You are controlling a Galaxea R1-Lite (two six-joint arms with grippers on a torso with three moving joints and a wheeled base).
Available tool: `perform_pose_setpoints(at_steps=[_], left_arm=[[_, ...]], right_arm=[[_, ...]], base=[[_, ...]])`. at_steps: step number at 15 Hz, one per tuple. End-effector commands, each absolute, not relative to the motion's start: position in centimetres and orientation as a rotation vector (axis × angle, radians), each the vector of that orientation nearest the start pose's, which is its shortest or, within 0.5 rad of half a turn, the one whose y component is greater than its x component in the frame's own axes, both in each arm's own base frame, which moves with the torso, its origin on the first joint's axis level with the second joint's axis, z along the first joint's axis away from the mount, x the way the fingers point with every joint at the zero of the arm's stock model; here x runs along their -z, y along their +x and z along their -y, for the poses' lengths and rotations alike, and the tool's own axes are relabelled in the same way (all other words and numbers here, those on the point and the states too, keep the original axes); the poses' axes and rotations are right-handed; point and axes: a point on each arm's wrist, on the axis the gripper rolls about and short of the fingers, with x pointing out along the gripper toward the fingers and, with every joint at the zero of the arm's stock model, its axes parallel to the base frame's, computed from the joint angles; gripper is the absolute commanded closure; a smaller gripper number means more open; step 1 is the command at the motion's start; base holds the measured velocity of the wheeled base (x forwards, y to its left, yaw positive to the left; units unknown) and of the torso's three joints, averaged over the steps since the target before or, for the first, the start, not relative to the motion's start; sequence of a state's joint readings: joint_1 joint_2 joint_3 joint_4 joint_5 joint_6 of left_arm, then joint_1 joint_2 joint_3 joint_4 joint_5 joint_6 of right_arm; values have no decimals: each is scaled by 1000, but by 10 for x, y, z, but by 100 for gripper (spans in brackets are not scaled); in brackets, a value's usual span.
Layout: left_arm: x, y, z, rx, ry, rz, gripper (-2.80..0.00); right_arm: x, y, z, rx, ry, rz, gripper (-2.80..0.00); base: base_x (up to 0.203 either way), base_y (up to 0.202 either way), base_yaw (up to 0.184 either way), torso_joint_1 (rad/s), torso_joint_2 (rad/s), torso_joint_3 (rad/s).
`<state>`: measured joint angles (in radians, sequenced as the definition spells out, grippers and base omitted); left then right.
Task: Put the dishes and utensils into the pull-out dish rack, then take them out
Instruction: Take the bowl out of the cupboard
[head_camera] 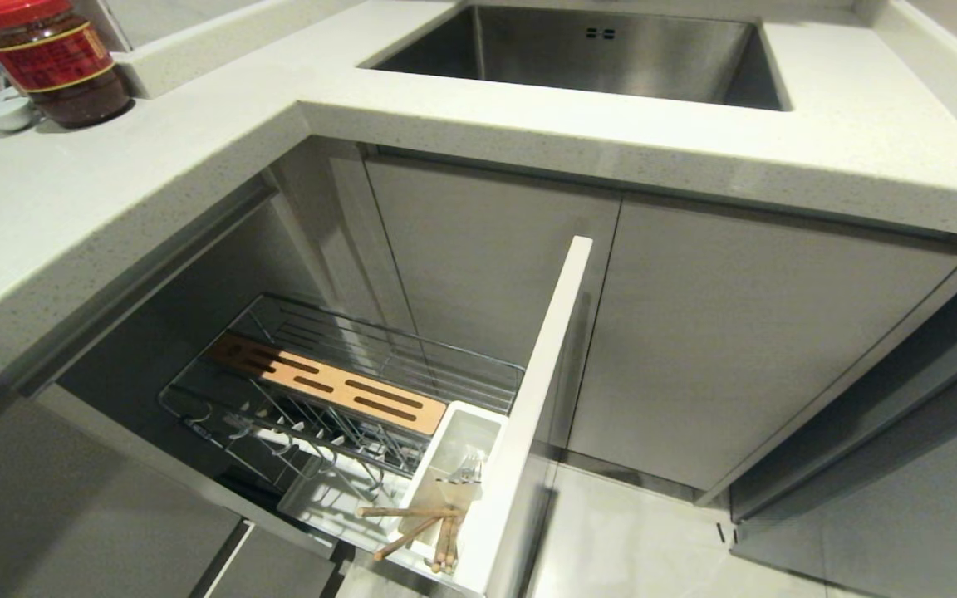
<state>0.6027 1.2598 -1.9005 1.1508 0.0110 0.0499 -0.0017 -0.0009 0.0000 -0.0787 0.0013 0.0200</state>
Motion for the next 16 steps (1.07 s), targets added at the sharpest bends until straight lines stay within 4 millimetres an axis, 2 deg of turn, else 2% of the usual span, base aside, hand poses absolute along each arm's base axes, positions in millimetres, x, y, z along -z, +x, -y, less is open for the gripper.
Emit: perform_pose_setpoints(at_steps=[1, 5, 16], left_arm=[[-396, 100, -64, -539, -118, -580, 0], [-394, 110, -70, -528, -120, -595, 0], [-392, 121, -75, -521, -119, -602, 0]], right_arm=[[-76, -21, 0, -1, 20, 55, 0], [-76, -21, 0, -1, 20, 55, 0], [-76, -21, 0, -1, 20, 55, 0]], base=[[0, 0, 0, 0, 0, 0], [0, 0, 0, 0, 0, 0], [0, 0, 0, 0, 0, 0]])
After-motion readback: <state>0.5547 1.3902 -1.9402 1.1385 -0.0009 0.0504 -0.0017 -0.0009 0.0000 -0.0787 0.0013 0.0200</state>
